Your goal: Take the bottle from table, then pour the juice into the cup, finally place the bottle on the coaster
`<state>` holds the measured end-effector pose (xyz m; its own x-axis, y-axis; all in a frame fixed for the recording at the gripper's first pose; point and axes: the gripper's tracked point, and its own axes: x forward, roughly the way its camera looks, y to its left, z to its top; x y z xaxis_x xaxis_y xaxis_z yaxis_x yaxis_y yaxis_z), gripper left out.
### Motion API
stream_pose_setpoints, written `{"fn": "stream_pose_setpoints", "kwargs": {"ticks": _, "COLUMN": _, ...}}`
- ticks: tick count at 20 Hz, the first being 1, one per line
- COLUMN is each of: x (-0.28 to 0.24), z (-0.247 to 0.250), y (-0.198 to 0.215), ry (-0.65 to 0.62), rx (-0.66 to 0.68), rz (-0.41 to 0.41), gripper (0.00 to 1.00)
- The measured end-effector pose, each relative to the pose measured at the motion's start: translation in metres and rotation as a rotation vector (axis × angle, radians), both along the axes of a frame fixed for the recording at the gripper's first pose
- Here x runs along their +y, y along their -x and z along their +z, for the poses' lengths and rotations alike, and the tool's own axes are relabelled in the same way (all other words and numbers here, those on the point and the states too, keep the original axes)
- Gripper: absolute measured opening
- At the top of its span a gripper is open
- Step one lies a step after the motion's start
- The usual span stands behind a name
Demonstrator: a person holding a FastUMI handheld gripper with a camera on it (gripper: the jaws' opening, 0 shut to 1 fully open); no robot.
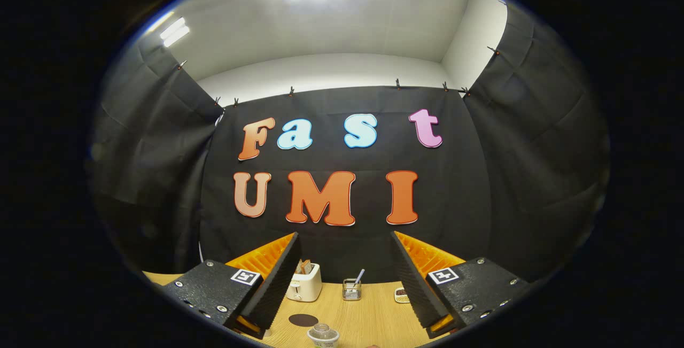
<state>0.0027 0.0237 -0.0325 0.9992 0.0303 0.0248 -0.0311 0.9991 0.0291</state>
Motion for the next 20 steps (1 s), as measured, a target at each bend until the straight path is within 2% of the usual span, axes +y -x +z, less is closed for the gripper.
{"fn": "stream_pose_setpoints", "kwargs": {"ticks": 9, "x": 0.026, "z": -0.099, "y": -0.003, "ry": -0.04, "rx": 0.146, "rz": 0.056, "gripper": 0.99}}
{"fn": "stream_pose_setpoints", "kwargs": {"ticks": 15, "x": 0.031, "z": -0.18, "y": 0.0, "ry": -0.067, "rx": 0.271, "rz": 0.058, "gripper": 0.98}}
{"fn": "stream_pose_setpoints", "kwargs": {"ticks": 18, "x": 0.034, "z": -0.207, "y": 0.003, "ry": -0.109, "rx": 0.318, "rz": 0.078, "gripper": 0.98}}
{"fn": "stream_pose_setpoints", "kwargs": {"ticks": 20, "x": 0.028, "z": -0.221, "y": 0.002, "ry": -0.104, "rx": 0.331, "rz": 0.061, "gripper": 0.98}}
